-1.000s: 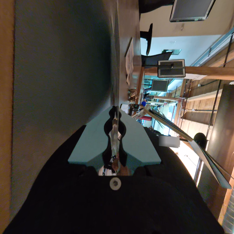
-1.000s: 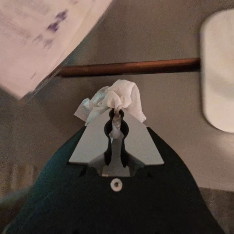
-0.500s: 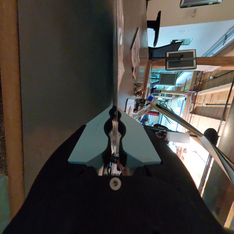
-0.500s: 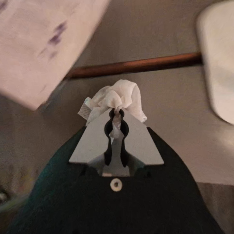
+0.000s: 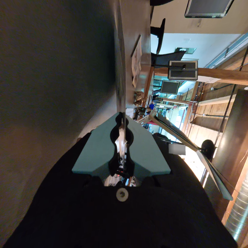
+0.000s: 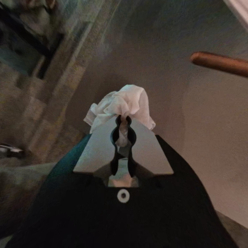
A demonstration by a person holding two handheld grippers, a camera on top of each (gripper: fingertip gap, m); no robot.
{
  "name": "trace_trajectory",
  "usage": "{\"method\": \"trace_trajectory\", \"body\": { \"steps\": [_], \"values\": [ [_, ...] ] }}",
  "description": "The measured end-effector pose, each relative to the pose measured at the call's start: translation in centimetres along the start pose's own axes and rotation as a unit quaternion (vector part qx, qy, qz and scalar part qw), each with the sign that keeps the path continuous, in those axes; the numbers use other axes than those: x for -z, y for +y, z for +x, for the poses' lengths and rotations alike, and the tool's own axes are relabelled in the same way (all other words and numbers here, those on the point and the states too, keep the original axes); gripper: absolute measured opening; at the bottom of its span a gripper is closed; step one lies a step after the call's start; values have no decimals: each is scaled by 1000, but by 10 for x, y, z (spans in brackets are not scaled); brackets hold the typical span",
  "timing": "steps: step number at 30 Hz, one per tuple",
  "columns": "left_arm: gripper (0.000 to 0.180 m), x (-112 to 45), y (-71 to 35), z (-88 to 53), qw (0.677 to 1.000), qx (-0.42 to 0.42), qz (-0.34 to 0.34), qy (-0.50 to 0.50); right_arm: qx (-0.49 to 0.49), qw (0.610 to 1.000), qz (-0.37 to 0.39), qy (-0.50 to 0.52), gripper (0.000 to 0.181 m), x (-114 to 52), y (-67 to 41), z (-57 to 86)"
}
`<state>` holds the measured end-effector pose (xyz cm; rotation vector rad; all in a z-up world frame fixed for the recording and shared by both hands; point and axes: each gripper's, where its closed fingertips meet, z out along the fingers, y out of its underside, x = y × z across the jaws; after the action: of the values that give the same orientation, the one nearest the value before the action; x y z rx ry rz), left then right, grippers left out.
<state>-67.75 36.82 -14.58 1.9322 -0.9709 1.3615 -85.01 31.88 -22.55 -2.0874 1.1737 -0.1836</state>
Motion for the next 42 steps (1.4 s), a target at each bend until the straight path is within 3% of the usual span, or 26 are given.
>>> {"method": "trace_trajectory", "body": {
  "steps": [3,7,10,12,15,18,20,23,26,30,33,37,39,42],
  "values": [
    [0,-4,6,0,1000,-20,-23,-7,-90,991,20,100,5,40,11,103],
    [0,-6,8,-3,1000,-11,-24,-6,-151,931,18,331,5,131,59,269],
    [0,-5,9,-4,1000,-7,-22,-7,-179,912,13,369,5,139,68,264],
    [0,-5,8,-3,1000,-10,-23,-8,-157,937,31,310,5,105,50,200],
    [0,-6,8,-1,1000,-7,-24,-7,-21,989,39,139,5,25,16,41],
    [0,-10,10,-3,999,-11,-29,-13,129,988,36,76,5,-11,1,-45],
    [0,-12,10,-4,999,-11,-29,-14,97,994,22,51,6,-6,3,-26],
    [0,-12,13,-6,999,-13,-34,-15,12,983,23,180,5,51,26,98],
    [0,-10,15,-10,999,-6,-29,-13,-69,939,6,337,5,133,73,233],
    [0,-6,17,-15,1000,1,-24,-11,-109,921,2,375,5,140,71,259],
    [0,-5,17,-15,1000,16,-9,-1,-74,957,55,275,5,70,29,154],
    [0,1,17,-19,1000,15,9,1,82,992,43,84,6,-13,-6,-24],
    [0,8,17,-23,1000,17,17,0,145,987,36,65,5,-19,-8,-41],
    [0,24,16,-33,999,25,31,-5,108,992,32,61,5,7,4,13]
  ]
}}
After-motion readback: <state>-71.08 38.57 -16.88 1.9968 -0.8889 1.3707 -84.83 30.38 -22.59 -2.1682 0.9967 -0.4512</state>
